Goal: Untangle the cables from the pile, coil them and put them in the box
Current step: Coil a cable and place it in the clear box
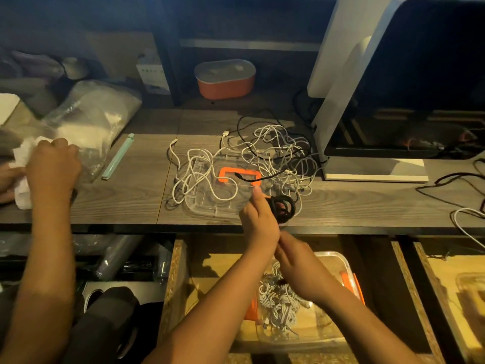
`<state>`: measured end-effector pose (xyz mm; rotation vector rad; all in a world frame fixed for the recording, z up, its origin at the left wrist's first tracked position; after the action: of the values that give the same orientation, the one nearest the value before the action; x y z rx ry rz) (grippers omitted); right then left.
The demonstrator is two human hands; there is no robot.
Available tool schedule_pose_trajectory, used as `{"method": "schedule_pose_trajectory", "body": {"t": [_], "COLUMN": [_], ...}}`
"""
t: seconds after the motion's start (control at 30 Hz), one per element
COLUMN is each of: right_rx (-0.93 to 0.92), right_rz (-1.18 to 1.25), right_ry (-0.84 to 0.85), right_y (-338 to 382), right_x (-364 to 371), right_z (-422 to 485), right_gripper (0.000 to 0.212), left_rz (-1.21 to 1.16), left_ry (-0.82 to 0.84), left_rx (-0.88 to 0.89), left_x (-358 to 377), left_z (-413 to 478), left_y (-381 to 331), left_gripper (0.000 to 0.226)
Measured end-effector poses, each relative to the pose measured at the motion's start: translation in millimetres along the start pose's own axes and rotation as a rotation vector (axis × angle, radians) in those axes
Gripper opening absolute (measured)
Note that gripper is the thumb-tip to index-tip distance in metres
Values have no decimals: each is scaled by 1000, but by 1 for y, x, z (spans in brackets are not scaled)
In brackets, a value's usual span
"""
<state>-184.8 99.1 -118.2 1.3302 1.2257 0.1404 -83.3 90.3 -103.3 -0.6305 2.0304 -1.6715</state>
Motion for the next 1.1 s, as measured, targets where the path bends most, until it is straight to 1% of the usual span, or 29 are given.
{"method": "schedule_pose_trajectory", "body": {"t": [0.1, 0.17, 0.23, 0.27, 0.37, 0.43, 0.47, 0.53, 0.6, 0.73, 0.77, 0.8, 0.87, 0.9, 0.93, 1.0, 1.03, 1.1], "right_rx": [-16, 1, 16, 27, -18, -41, -27, -10, -53, -112, -117, -102, -31, 3, 12, -11, -14, -11], "right_rz": [-150, -283, -405, -436, -429, -355, -254, 70, 375, 790, 907, 1023, 1169, 1178, 1165, 1156, 1145, 1073], "right_ry": [2, 29, 51, 50, 25, 41, 70, 157, 224, 337, 325, 281, 143, 75, 16, -69, -106, -162], "right_y": [8, 12, 18, 20, 29, 26, 24, 20, 17, 10, 10, 10, 6, 7, 8, 13, 16, 21], "right_x": [-2, -14, -33, -43, -71, -85, -91, -100, -105, -97, -91, -84, -64, -53, -44, -31, -29, -32], "right_z": [-5, -7, -10, -12, -16, -12, -10, -7, -6, -1, 0, 2, 4, 4, 5, 5, 4, 0], "right_gripper": [17, 19, 20, 19, 14, 9, 8, 10, 22, 41, 43, 41, 34, 29, 24, 18, 16, 8], "left_rz": [270, 422, 551, 606, 678, 610, 550, 448, 366, 146, 66, -12, -137, -221, -319, -521, -612, -672], "left_ry": [89, 143, 184, 206, 305, 447, 516, 620, 700, 867, 865, 822, 650, 550, 472, 401, 383, 404], "left_rx": [321, 498, 592, 601, 499, 420, 359, 242, 196, 89, 53, 28, -1, -42, -118, -380, -509, -660], "left_x": [-1, -3, -5, -7, -14, -12, -9, -7, -6, -1, 1, 2, 4, 4, 7, 12, 14, 16], "left_z": [9, 11, 11, 11, 10, 5, 2, -3, -5, -12, -12, -11, -5, -3, -2, -7, -10, -14], "left_y": [-4, -1, 7, 10, 17, 12, 6, -4, -11, -14, -14, -13, -12, -11, -9, -6, -7, -6], "left_gripper": [44, 44, 46, 46, 41, 45, 48, 49, 48, 44, 43, 45, 46, 44, 42, 45, 47, 48]}}
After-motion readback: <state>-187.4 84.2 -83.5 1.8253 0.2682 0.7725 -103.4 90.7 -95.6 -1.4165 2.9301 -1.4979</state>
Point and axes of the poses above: each hand's wrist, its own z-axis towards the middle knuckle, its own x-axis out of the palm, y = z × x, the point moved 3 cm from there along z, towards the middle knuckle, and after that the axes turned 11 degrees about y, right-handed, at the moved point
